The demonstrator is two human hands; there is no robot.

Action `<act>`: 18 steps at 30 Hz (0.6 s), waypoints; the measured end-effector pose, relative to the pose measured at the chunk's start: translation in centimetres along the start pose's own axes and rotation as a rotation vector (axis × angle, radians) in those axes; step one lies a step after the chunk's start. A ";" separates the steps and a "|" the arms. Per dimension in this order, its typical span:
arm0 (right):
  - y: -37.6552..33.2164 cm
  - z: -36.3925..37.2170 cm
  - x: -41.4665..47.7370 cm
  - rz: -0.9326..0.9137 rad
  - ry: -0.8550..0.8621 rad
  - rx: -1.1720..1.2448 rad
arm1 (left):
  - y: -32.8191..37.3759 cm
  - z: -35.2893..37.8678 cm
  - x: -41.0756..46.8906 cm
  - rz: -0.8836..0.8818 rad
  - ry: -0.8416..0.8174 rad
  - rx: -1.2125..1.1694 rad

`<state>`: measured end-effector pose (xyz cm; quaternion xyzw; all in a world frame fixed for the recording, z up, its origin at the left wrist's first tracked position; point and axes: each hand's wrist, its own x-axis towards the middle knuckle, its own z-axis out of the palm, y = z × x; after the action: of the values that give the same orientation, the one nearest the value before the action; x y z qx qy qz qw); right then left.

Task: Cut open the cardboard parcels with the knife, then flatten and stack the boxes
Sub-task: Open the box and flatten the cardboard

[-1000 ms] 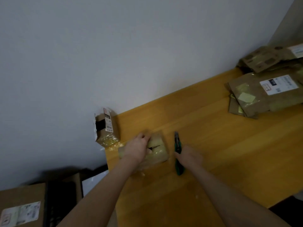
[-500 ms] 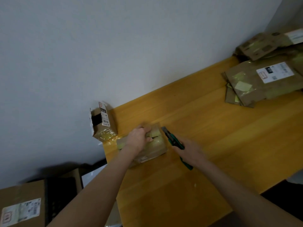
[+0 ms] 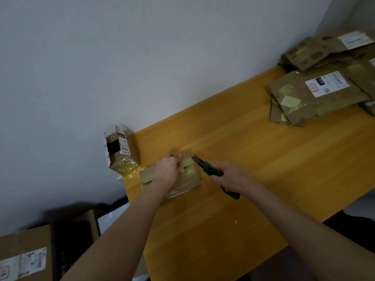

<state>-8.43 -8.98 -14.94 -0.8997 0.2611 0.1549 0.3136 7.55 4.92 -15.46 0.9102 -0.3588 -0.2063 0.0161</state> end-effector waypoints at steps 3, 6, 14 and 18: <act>-0.3 0.0 -0.3 -0.005 -0.023 -0.019 | 0.2 0.1 -0.1 0.001 0.000 0.027; -0.3 0.0 -0.7 0.004 -0.022 -0.034 | 0.4 0.1 -0.1 0.004 -0.004 0.056; 0.7 0.5 -1.4 0.004 -0.043 0.010 | 0.3 0.1 0.2 -0.007 -0.026 0.029; 1.9 1.5 -1.3 0.160 0.011 0.530 | 0.1 -0.5 0.5 0.006 -0.040 0.038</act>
<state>-10.72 -8.78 -16.46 -0.7635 0.3647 0.1004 0.5234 7.96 4.43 -15.19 0.9049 -0.3657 -0.2176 -0.0077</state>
